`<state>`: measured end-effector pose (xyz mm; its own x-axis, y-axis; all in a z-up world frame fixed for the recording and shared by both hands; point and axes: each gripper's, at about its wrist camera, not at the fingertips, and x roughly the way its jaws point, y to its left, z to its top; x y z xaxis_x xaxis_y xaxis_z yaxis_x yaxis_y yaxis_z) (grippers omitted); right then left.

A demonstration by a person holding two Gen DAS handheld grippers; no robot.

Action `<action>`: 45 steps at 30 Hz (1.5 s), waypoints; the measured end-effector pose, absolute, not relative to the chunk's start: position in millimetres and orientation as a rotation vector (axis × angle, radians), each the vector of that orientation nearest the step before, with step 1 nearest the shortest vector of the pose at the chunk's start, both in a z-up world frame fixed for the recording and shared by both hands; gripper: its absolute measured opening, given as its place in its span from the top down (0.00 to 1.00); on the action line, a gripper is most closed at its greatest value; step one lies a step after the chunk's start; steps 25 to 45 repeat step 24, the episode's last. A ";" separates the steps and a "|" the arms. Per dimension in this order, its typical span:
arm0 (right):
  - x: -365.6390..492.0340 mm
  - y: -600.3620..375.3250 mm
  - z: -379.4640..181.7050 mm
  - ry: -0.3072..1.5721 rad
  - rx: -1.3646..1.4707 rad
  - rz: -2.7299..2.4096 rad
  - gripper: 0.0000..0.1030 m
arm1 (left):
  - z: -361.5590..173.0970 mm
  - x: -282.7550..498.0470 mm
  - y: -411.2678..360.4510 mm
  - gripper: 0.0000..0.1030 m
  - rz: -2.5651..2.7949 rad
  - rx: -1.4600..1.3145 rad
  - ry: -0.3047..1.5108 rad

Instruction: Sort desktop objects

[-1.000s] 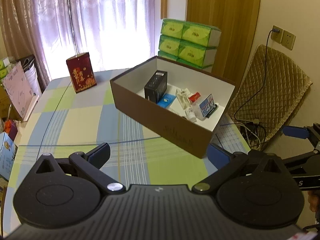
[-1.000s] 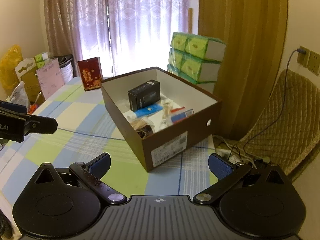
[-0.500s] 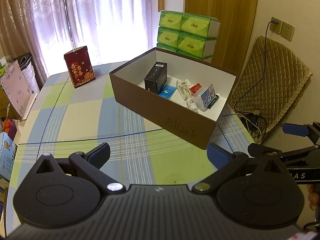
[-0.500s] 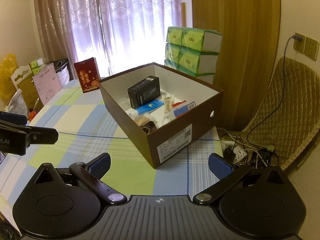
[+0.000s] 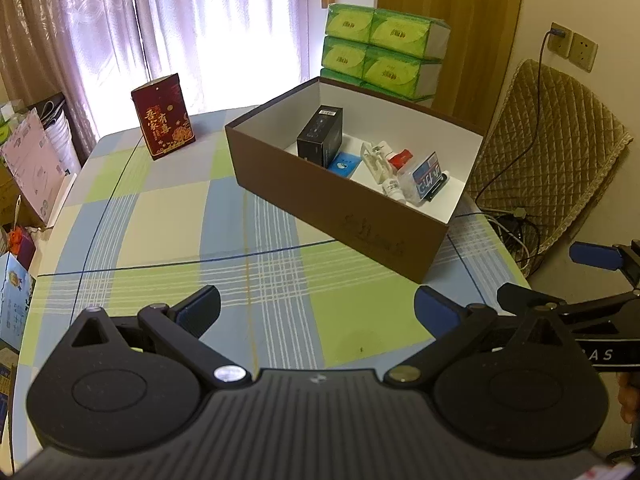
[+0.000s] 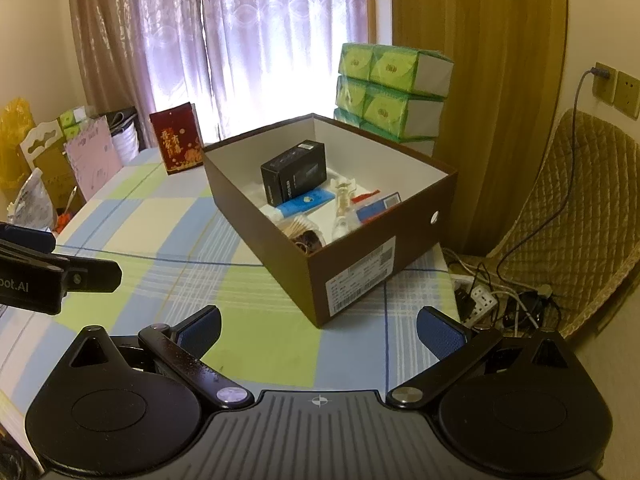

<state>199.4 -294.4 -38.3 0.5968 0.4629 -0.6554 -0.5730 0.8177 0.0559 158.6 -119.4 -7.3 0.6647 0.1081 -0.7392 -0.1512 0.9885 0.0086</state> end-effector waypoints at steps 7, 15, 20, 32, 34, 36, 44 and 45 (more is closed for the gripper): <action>200.7 -288.8 -49.9 0.739 -0.179 0.600 0.02 | -16.6 160.2 -114.1 0.01 0.165 -0.055 0.859; 201.6 -284.3 -58.3 0.757 -0.196 0.593 0.02 | -22.3 162.2 -110.0 0.01 0.165 -0.058 0.873; 203.8 -283.3 -59.9 0.752 -0.204 0.585 0.02 | -21.2 165.3 -108.7 0.01 0.162 -0.058 0.870; 206.4 -283.3 -60.3 0.750 -0.196 0.578 0.02 | -18.5 168.8 -108.0 0.01 0.153 -0.052 0.860; 206.4 -283.3 -60.3 0.750 -0.196 0.578 0.02 | -18.5 168.8 -108.0 0.01 0.153 -0.052 0.860; 206.4 -283.3 -60.3 0.750 -0.196 0.578 0.02 | -18.5 168.8 -108.0 0.01 0.153 -0.052 0.860; 206.4 -283.3 -60.3 0.750 -0.196 0.578 0.02 | -18.5 168.8 -108.0 0.01 0.153 -0.052 0.860; 206.4 -283.3 -60.3 0.750 -0.196 0.578 0.02 | -18.5 168.8 -108.0 0.01 0.153 -0.052 0.860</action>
